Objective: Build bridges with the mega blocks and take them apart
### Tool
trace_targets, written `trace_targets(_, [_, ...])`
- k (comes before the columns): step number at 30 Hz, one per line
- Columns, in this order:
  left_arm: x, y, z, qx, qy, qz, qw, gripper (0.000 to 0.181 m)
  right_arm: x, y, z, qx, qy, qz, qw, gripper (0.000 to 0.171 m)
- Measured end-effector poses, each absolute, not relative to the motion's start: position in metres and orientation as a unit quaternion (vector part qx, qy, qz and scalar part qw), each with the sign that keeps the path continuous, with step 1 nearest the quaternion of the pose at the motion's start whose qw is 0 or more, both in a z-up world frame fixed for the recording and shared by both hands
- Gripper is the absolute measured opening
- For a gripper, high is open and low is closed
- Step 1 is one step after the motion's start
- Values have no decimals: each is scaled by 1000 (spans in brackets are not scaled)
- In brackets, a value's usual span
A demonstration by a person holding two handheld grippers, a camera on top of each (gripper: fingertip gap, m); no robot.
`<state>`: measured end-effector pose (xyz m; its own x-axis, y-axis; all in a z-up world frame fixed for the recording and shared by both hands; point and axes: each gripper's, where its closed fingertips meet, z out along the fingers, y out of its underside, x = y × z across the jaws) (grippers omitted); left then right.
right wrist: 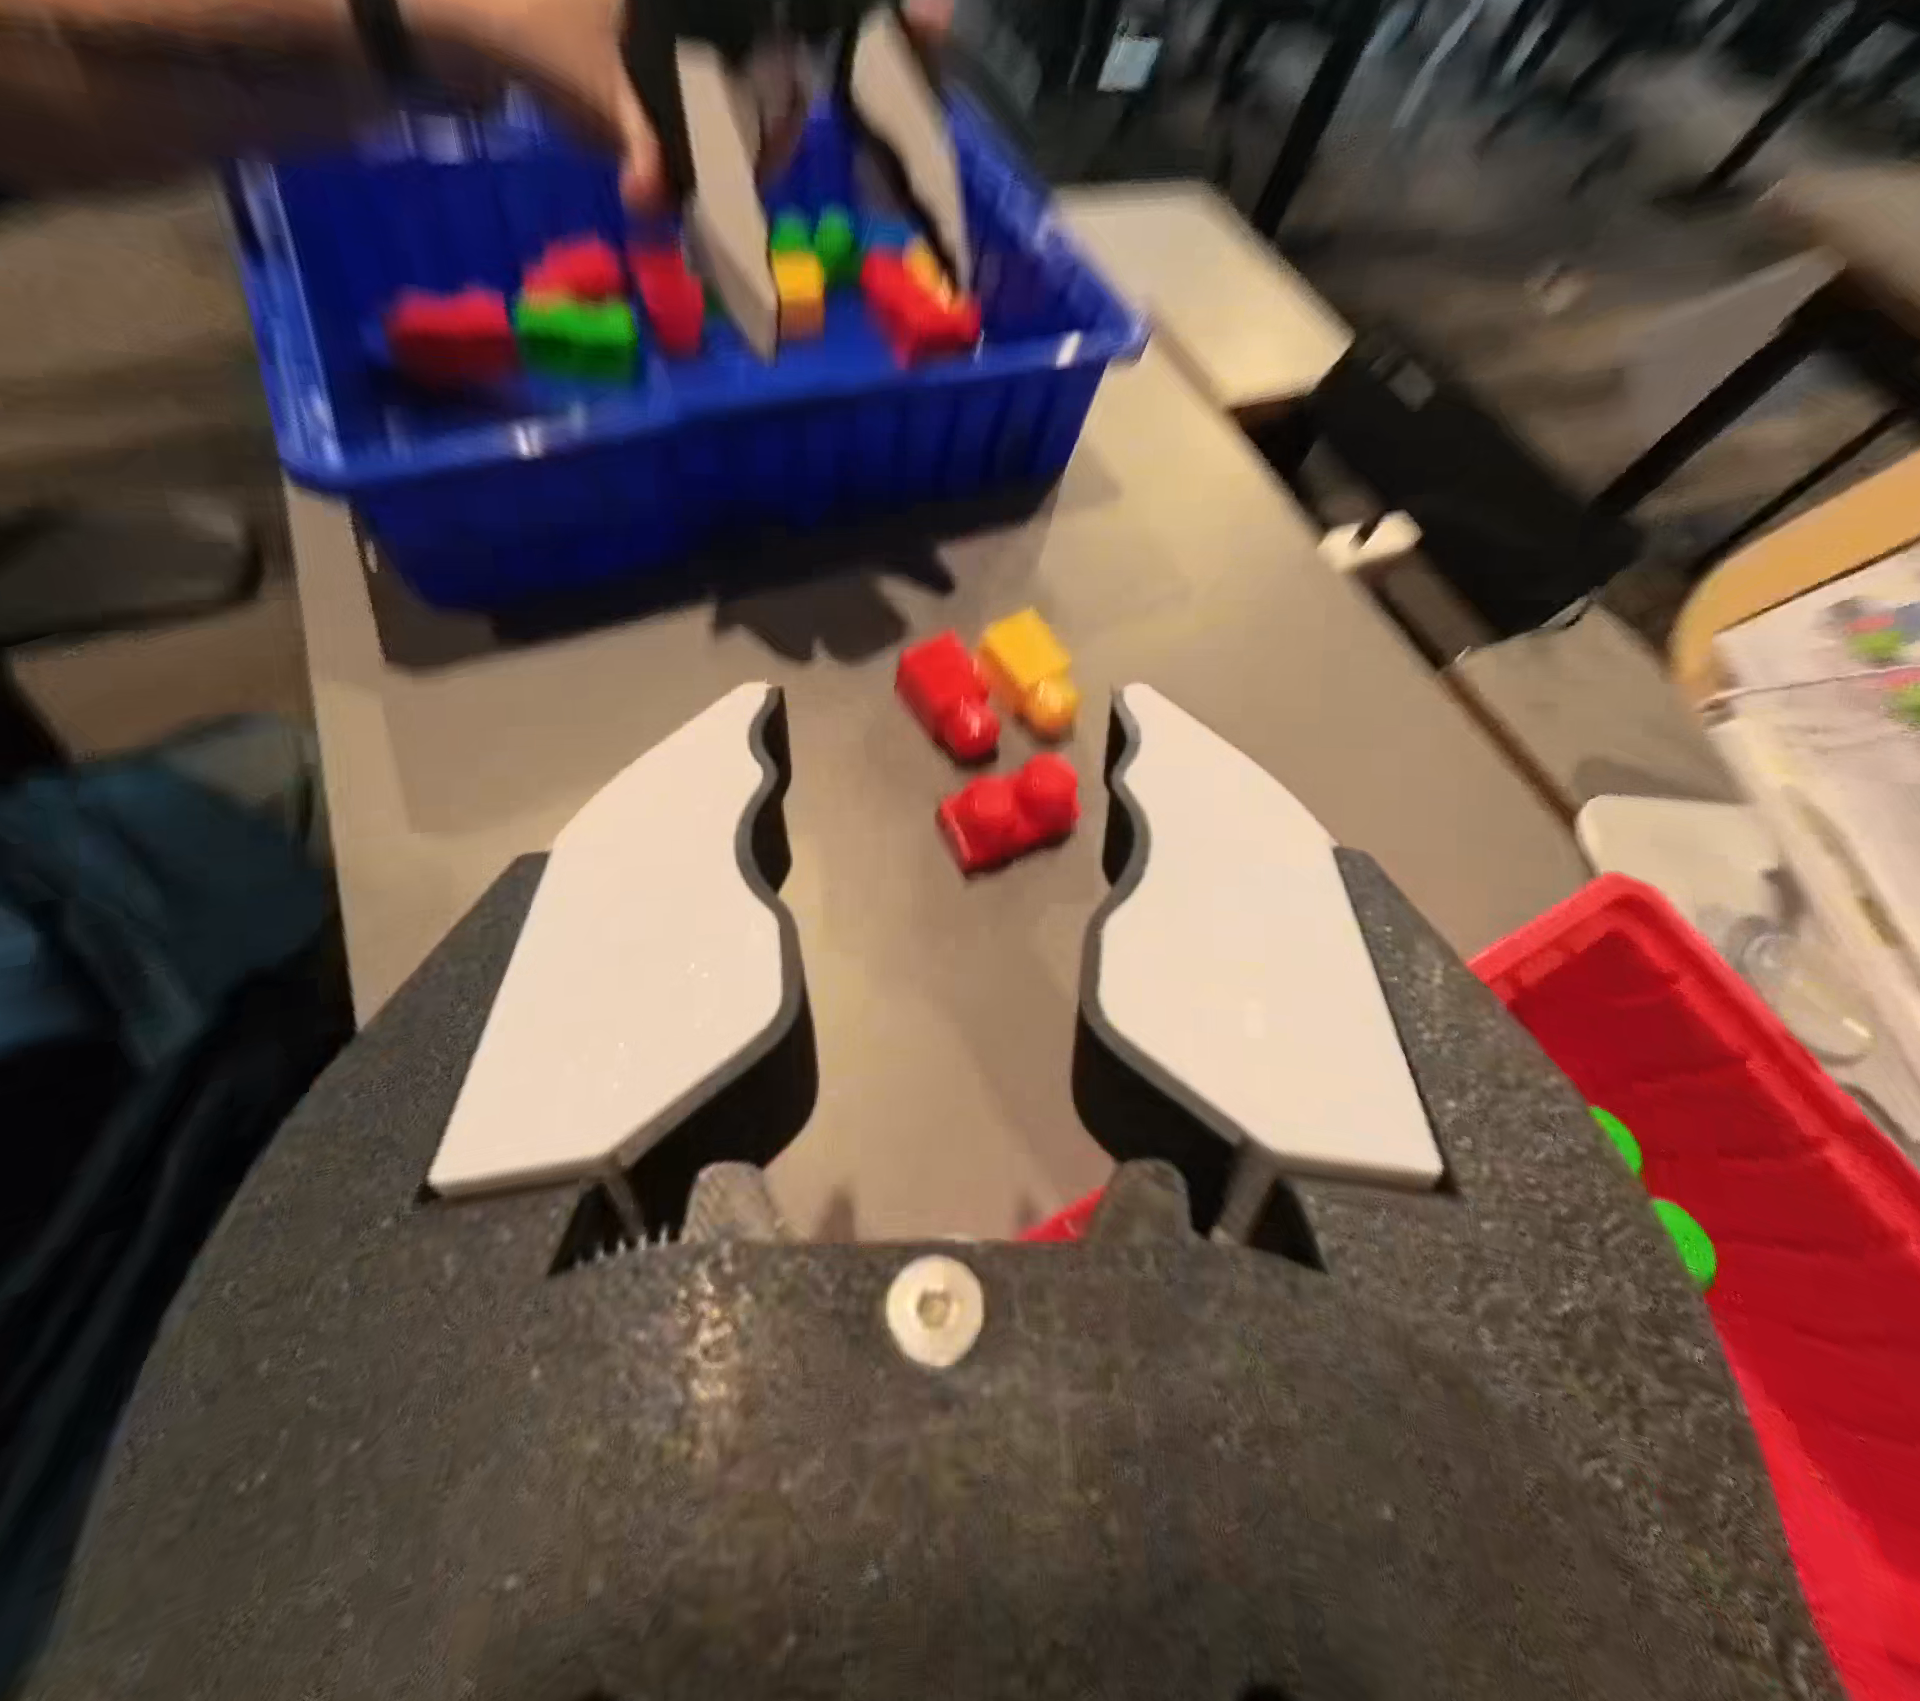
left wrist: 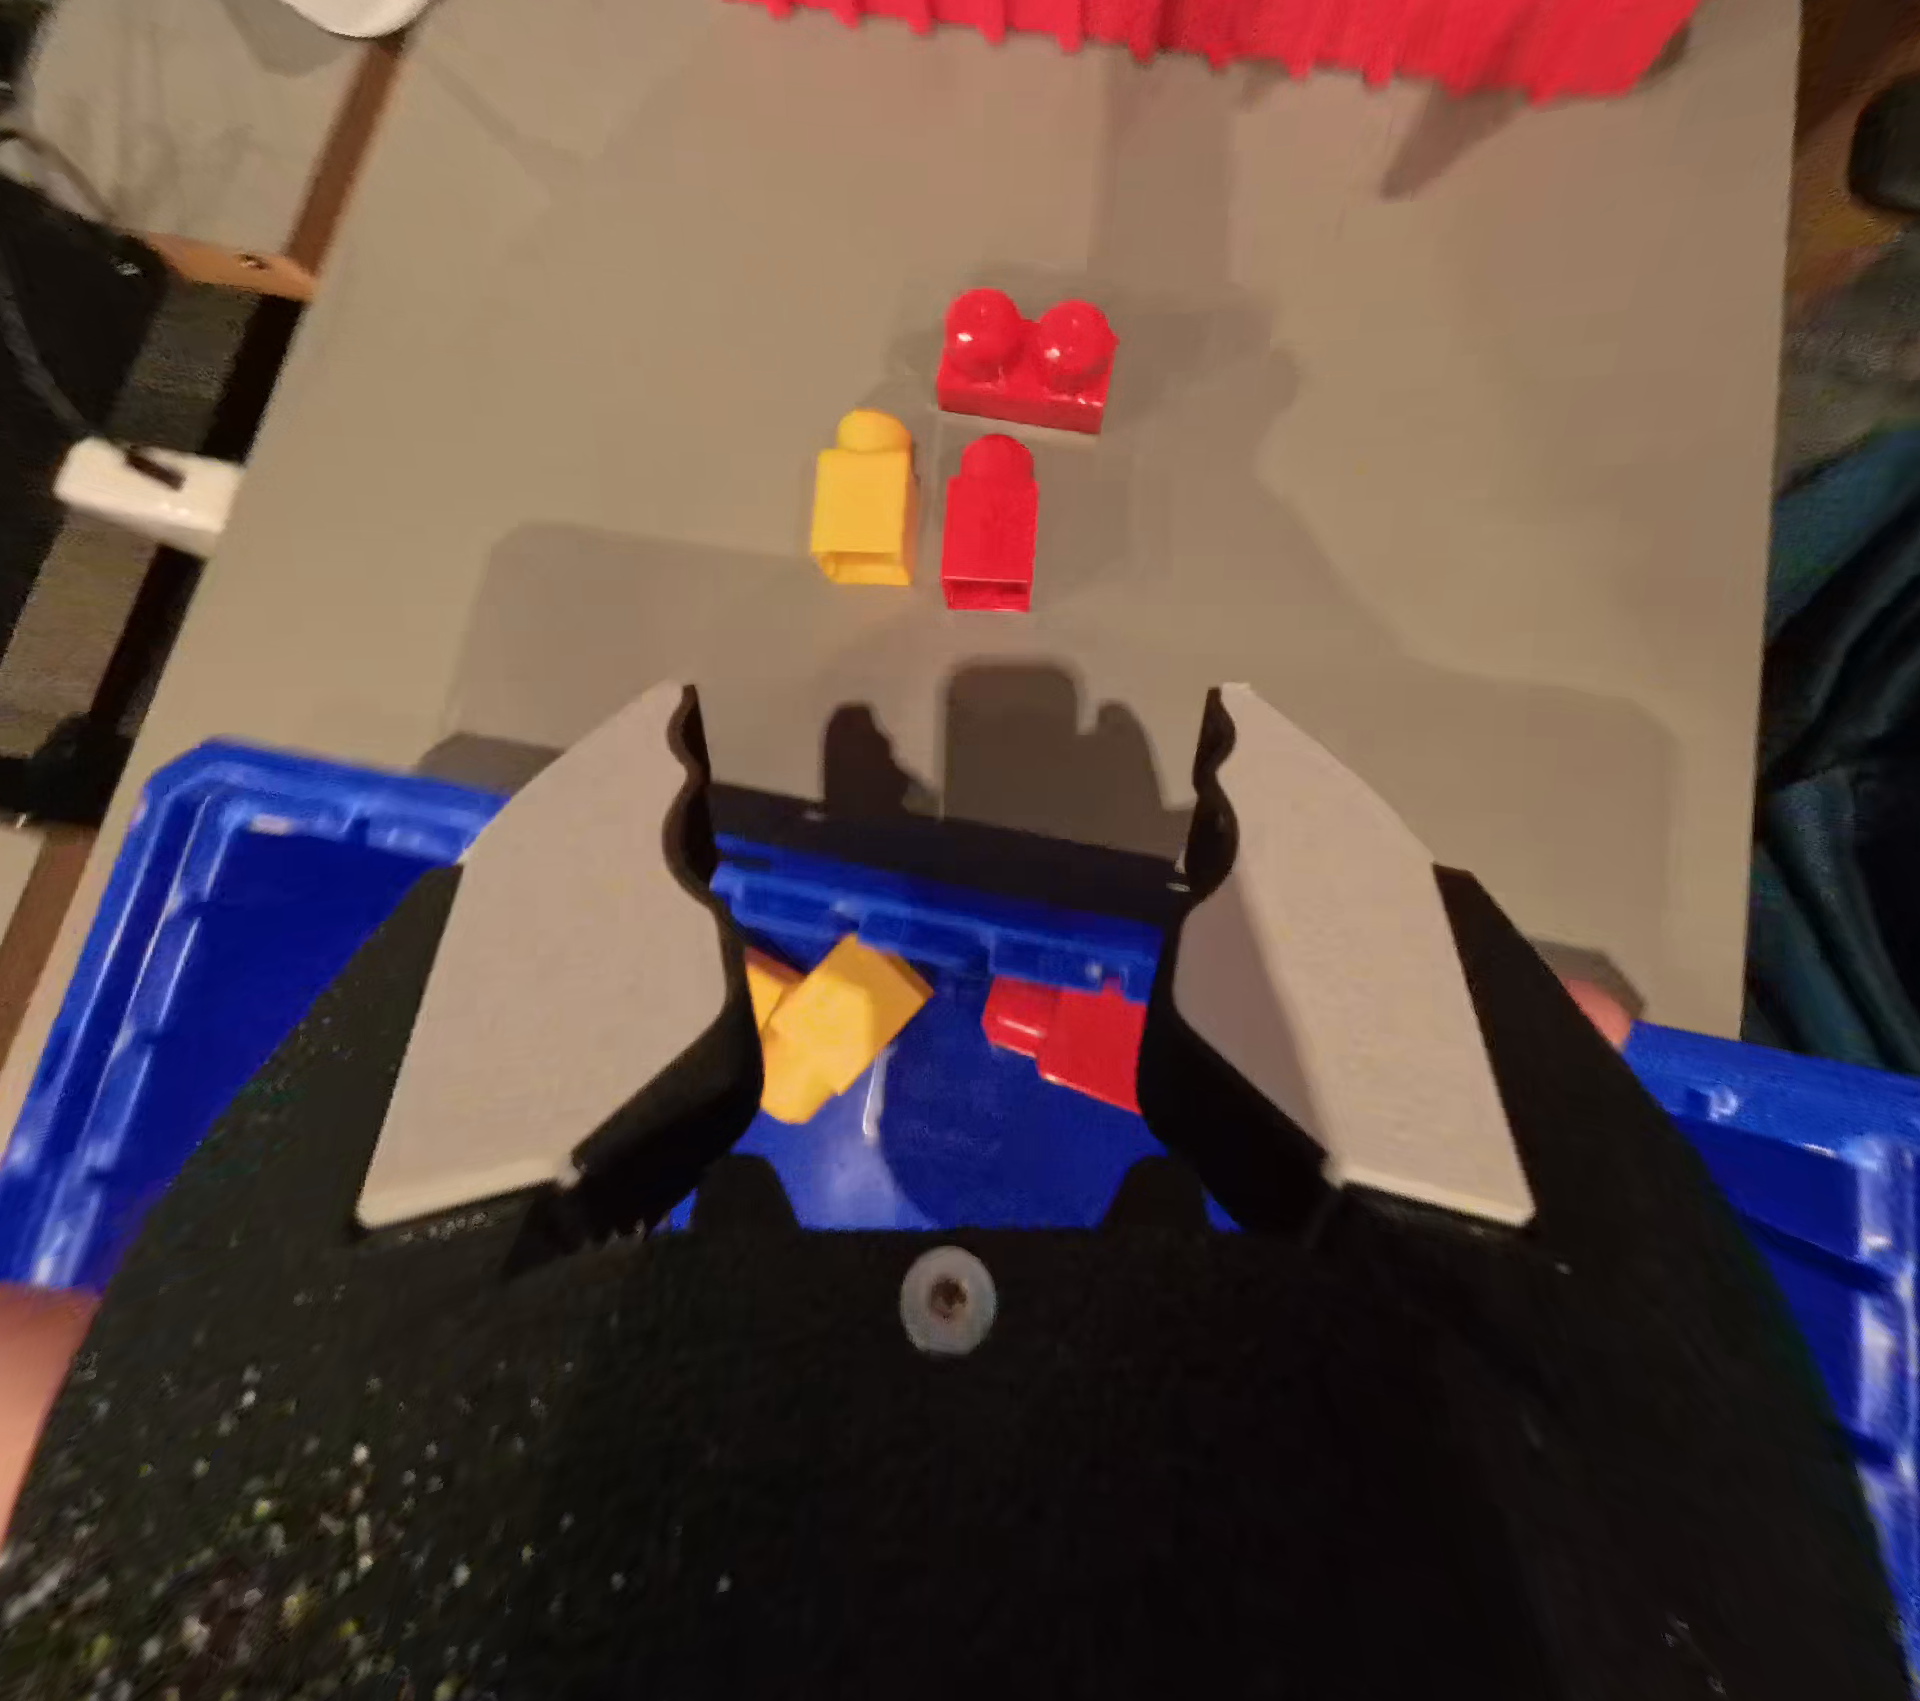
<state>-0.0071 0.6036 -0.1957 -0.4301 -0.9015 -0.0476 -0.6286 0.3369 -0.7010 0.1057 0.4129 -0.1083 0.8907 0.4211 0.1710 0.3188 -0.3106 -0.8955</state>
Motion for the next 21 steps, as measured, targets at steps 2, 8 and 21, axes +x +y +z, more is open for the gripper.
trace_targets(2, [-21, 620, -183, -516, 747, -338, 248, 88, 113, 386, -78, -751, -165, 53, 638, 58])
trace_targets(8, [-54, 628, -162, -583, 636, -422, 280, 87, 182, 330, -23, -584, 41, -3, 811, 9])
trace_targets(21, [-76, 588, -119, -595, 536, -498, 332, 88, 236, 405, 35, -596, 81, 6, 799, 11])
